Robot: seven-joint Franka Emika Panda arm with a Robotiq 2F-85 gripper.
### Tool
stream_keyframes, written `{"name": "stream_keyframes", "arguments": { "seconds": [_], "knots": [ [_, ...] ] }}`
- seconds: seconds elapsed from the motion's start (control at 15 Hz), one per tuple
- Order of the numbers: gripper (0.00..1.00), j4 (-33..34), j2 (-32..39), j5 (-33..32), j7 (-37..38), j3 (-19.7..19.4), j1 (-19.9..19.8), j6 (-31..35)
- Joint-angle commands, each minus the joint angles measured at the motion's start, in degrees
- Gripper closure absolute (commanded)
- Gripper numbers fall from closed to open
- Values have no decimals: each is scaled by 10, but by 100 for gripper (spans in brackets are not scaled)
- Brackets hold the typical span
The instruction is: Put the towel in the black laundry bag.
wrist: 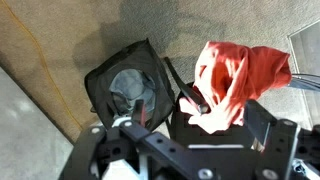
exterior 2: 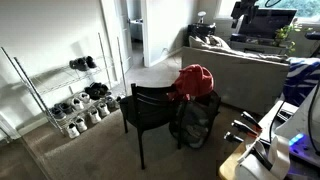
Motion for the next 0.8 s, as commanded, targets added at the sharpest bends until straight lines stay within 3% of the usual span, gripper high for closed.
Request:
{"name": "stream_keyframes", "arguments": {
  "seconds": [0.0,0.4,0.73],
  "knots": [
    [0,2,1,3,-3,6,-8,-2],
    [0,2,1,3,-3,6,-8,-2],
    [0,59,35,7,24,48,15,10]
  ]
}}
